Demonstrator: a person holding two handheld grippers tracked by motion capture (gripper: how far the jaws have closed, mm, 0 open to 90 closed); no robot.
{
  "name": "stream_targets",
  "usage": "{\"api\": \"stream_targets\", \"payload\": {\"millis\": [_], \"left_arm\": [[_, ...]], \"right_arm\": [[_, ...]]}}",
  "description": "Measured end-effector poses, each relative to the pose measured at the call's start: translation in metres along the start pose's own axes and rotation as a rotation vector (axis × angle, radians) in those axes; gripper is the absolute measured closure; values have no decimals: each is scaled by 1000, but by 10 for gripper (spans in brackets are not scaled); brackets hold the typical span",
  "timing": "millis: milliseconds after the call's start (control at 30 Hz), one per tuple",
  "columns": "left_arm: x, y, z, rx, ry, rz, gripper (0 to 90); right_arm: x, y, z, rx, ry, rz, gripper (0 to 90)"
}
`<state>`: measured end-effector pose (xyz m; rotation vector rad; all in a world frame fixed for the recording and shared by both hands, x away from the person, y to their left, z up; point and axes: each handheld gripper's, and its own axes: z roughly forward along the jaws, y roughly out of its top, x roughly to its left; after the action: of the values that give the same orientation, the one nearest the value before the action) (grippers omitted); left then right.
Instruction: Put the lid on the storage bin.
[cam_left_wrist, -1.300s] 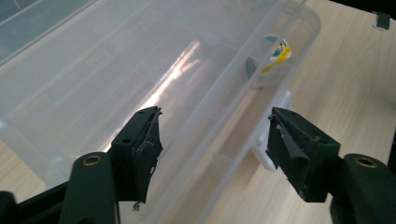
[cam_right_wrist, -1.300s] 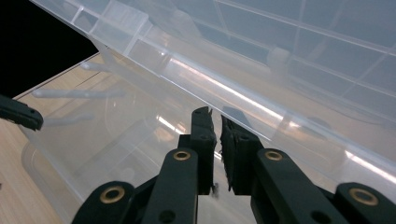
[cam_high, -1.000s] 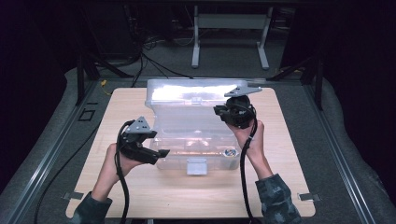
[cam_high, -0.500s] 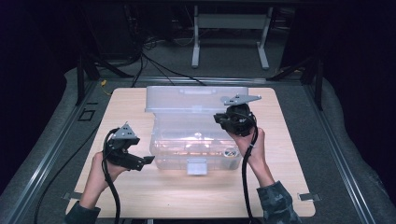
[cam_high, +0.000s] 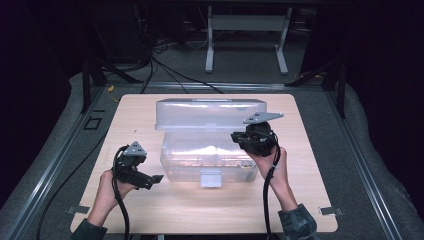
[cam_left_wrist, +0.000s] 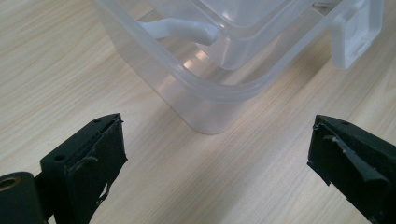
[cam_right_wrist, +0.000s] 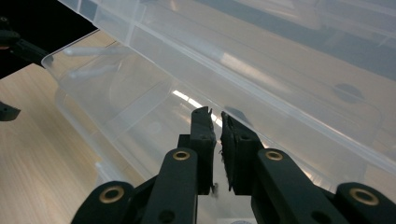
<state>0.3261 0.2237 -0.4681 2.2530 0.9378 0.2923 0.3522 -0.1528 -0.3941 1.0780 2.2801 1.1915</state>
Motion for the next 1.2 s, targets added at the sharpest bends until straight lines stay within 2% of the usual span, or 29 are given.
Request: {"api": "stream_targets", "payload": {"millis": [300, 333, 367, 400, 433, 800, 967, 1067, 1200], "left_arm": [[0, -5, 9, 21, -2, -6, 30], [0, -5, 10, 20, -1, -6, 30], [0, -6, 10, 21, 0, -7, 30], [0, -6, 10, 21, 1, -6, 30], [1, -6, 10, 21, -1, -8, 28], [3, -9, 14, 42, 4, -12, 27], [5, -10, 16, 51, 3, -13, 25], [6, -11, 16, 56, 5, -8, 25], [10, -13, 15, 50, 11, -25, 8]], "right_arm": [[2, -14, -7, 17, 22, 10, 829], [0, -16, -7, 3, 58, 18, 828], [1, -17, -8, 18, 22, 15, 828], [-1, -19, -9, 7, 58, 22, 827], [-1, -20, -11, 20, 29, 21, 827], [1, -39, -23, 35, 25, 36, 823], [3, -48, -24, 47, 34, 43, 823], [3, -53, -23, 66, 64, 53, 823], [3, -62, -18, 94, 71, 54, 824]]}}
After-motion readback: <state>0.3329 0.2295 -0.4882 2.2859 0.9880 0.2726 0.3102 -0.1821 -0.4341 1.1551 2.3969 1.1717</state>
